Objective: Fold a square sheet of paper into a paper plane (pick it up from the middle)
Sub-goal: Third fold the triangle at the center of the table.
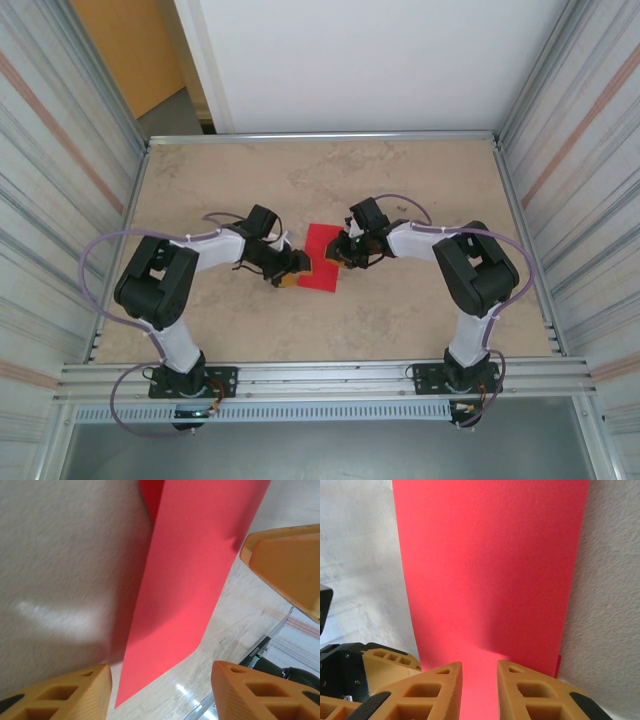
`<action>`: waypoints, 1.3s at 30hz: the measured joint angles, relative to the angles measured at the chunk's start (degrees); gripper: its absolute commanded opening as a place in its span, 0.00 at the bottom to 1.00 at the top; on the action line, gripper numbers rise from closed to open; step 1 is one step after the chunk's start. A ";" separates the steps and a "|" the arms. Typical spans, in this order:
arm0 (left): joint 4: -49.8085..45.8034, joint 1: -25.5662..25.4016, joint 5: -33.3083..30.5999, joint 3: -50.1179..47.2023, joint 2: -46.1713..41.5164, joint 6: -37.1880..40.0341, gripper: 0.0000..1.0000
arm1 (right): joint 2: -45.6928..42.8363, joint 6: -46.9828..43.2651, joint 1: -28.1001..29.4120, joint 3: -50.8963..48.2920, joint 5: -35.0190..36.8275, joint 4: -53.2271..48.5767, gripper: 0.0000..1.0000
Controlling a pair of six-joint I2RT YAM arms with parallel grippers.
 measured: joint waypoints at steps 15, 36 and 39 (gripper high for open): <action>1.70 2.73 6.10 9.77 10.08 5.11 0.38 | 2.19 -0.09 -0.48 -0.35 -0.24 0.59 0.24; -4.37 3.48 8.02 17.14 15.47 11.23 0.05 | 1.86 -3.98 -1.66 0.11 -0.98 -0.26 0.37; -4.24 3.45 7.93 17.09 15.45 9.94 0.04 | 0.20 -6.05 -1.60 0.33 1.46 -2.38 0.45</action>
